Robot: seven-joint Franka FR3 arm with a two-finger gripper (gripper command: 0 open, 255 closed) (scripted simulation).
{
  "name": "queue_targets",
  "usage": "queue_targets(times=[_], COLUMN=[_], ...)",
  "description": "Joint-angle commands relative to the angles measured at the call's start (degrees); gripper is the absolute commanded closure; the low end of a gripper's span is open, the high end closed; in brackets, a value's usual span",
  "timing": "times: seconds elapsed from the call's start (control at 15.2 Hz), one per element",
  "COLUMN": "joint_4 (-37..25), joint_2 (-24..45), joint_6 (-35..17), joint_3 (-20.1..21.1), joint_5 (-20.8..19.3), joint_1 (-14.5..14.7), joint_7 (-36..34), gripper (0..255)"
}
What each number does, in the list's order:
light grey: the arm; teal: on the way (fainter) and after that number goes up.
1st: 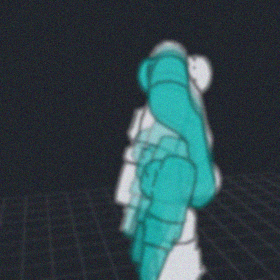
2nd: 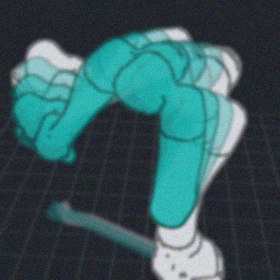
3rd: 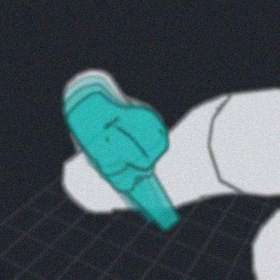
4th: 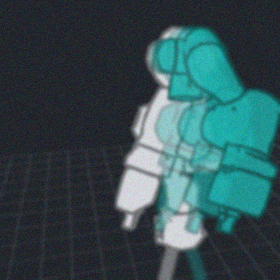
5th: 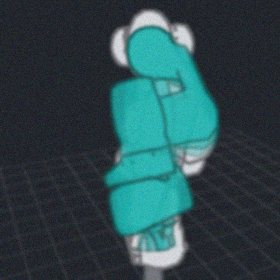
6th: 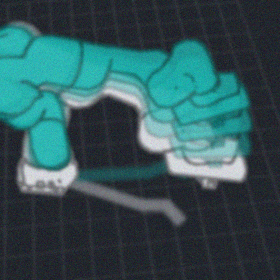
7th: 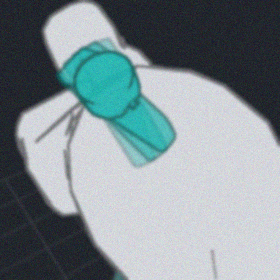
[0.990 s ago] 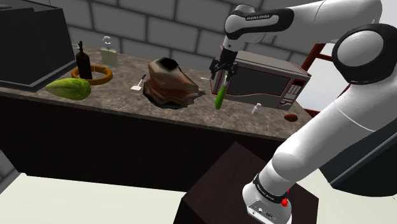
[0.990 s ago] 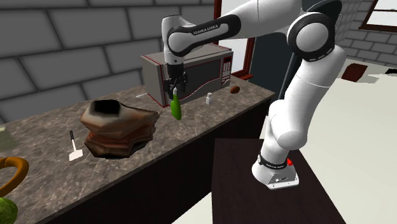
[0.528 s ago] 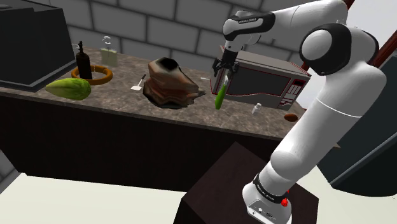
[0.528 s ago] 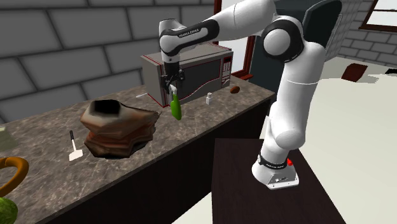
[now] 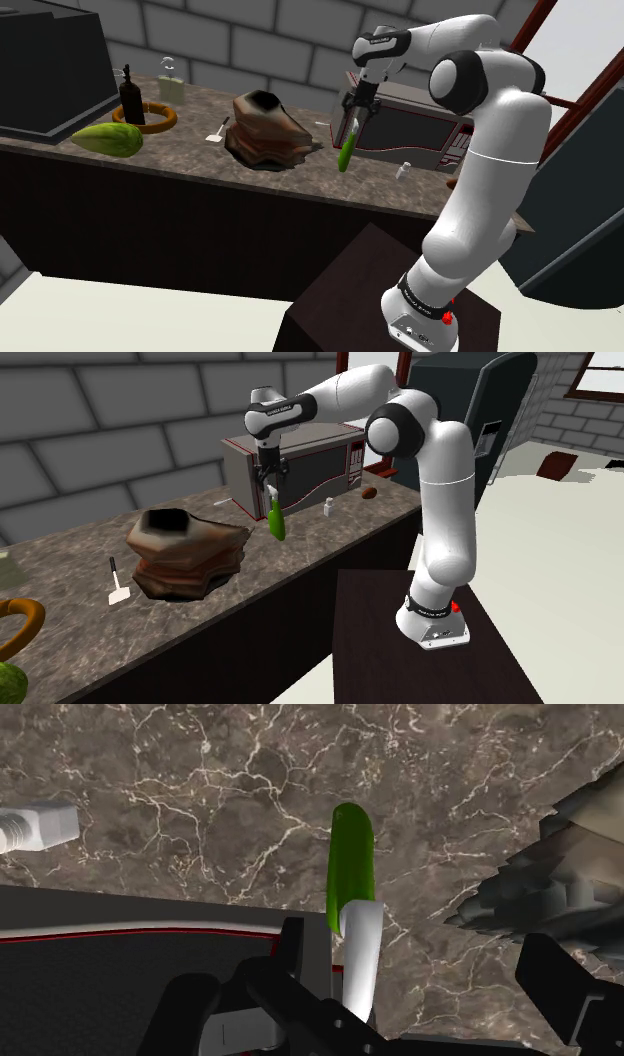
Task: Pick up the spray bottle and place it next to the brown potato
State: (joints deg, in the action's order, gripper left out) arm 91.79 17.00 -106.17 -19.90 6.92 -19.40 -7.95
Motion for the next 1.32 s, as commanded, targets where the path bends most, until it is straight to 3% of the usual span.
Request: queue_targets(times=[0.0, 0.53, 1.06, 1.12, 1.25], joint_4=[-4.2, 0.5, 0.4, 0.4, 0.4], joint_2=[3.2, 4.1, 4.1, 4.1, 4.1], joint_6=[1.2, -4.3, -4.3, -4.3, -4.3], joint_3=[-0.7, -0.4, -0.4, -0.4, -0.4], joint_5=[1.0, 1.4, 1.4, 1.4, 1.4], joint_1=[-1.6, -1.5, -1.5, -1.5, -1.5], joint_7=[-0.1, 0.2, 0.2, 0.2, 0.2], gripper=[0, 0, 0, 255, 255])
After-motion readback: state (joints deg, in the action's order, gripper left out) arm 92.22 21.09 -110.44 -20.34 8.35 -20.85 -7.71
